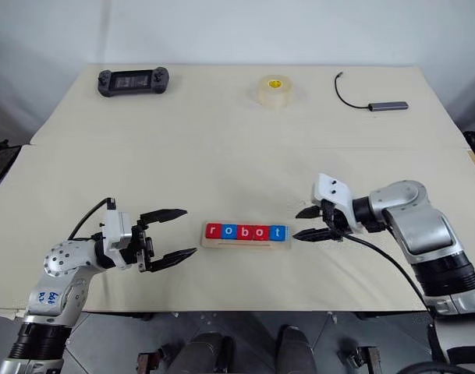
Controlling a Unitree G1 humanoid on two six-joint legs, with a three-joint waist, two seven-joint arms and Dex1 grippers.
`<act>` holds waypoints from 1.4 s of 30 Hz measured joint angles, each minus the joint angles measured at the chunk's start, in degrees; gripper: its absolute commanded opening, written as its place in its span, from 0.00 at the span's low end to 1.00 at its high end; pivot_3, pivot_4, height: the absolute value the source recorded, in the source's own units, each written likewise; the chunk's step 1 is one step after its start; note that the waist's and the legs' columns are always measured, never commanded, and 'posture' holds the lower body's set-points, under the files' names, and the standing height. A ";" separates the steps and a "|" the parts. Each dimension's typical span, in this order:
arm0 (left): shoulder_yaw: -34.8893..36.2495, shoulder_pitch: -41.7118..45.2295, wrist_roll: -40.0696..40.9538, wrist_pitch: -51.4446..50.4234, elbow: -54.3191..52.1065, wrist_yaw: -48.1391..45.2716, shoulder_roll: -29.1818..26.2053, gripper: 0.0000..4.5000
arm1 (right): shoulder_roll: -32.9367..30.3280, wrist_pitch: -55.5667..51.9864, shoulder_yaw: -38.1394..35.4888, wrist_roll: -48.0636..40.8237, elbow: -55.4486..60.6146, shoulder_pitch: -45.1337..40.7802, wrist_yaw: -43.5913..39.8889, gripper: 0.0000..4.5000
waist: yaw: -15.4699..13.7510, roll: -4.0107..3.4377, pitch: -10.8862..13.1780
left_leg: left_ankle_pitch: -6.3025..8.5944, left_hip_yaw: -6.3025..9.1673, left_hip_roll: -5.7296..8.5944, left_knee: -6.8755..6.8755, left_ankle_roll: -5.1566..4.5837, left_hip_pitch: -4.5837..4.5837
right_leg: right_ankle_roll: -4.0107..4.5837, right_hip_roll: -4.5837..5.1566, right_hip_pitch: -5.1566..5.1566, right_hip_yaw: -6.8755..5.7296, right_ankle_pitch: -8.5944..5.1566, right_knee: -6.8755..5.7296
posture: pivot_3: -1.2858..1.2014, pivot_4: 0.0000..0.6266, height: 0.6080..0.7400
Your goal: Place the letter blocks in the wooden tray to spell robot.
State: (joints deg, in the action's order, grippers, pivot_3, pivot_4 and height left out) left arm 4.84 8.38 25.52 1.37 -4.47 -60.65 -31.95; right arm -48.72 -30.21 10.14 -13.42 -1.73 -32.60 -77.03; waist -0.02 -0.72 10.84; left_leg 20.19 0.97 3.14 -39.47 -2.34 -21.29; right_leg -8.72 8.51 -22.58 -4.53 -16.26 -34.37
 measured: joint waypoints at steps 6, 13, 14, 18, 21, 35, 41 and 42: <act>0.00 0.13 0.00 0.00 0.03 -0.04 0.00 1.00 | 1.72 1.81 0.99 0.77 -1.23 0.28 0.62 0.01 | 0.10 0.00 0.00 | 0.00 -0.02 -0.04 0.00 0.01 0.01 | 0.00 -0.02 -0.01 0.02 0.00 0.00 | 0.52 0.24 1.00; 0.00 0.14 0.00 0.00 0.05 -0.05 0.00 1.00 | 3.93 2.25 3.46 1.31 -1.09 -0.74 0.68 0.01 | -0.12 0.00 0.00 | 0.00 0.00 -0.01 -0.02 0.01 0.01 | 0.00 0.00 0.00 0.01 0.00 -0.01 | 0.52 0.24 1.00; 0.00 0.14 0.00 0.00 0.05 -0.04 0.00 1.00 | 3.98 2.41 3.67 1.69 -1.10 -0.83 0.79 0.01 | -0.12 0.00 0.00 | 0.00 0.00 0.00 -0.02 0.01 0.01 | 0.00 0.00 0.01 0.01 0.00 0.00 | 0.52 0.24 1.00; 0.00 0.30 -0.01 0.00 0.06 0.11 0.01 1.00 | 5.12 2.57 4.54 2.06 -1.12 -1.20 1.41 0.01 | 0.04 0.00 0.00 | 0.00 0.00 -0.02 -0.02 0.01 0.01 | 0.00 -0.02 -0.01 0.01 0.00 -0.01 | 0.52 0.24 1.00; -0.01 0.39 -0.02 0.00 0.06 0.21 0.08 1.00 | 5.37 2.55 4.58 2.03 -0.97 -1.94 1.79 0.01 | 0.07 0.00 0.00 | 0.00 0.00 -0.02 -0.02 0.01 0.01 | 0.00 -0.02 -0.01 0.01 0.00 -0.01 | 0.52 0.24 1.00; 2.41 -0.63 1.03 -1.92 1.02 -3.02 -5.00 1.00 | 2.46 14.09 -20.32 -13.06 4.99 21.58 -1.45 0.80 | -1.29 0.02 0.01 | 0.01 -0.04 -0.02 0.02 0.00 0.07 | -0.01 -0.01 0.09 -0.01 0.00 0.03 | 0.52 0.24 1.00; 5.45 -0.94 1.27 -3.98 1.52 -1.40 -6.52 1.00 | 3.32 16.67 -24.09 -14.86 4.93 23.23 1.24 0.99 | -1.07 0.01 0.01 | -0.01 -0.08 -0.08 0.02 0.03 0.18 | -0.01 -0.04 0.08 0.07 0.00 -0.05 | 0.52 0.24 1.00; 5.81 -0.72 1.14 -4.03 2.16 -0.74 -6.53 1.00 | 3.32 17.96 -24.13 -14.79 4.92 23.59 1.26 0.99 | -1.16 0.01 0.01 | -0.01 -0.08 -0.08 0.02 0.03 0.17 | -0.01 -0.04 0.08 0.07 0.00 -0.06 | 0.52 0.24 1.00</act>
State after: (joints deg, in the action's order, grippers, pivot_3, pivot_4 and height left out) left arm 10.64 7.66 26.66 -2.66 -2.31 -61.40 -38.48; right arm -45.40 -12.25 -13.98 -28.21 3.19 -9.01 -75.77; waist -1.17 -0.71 10.85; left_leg 20.18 0.88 3.06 -39.45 -2.31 -21.11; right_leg -8.72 8.46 -22.51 -4.46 -16.26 -34.43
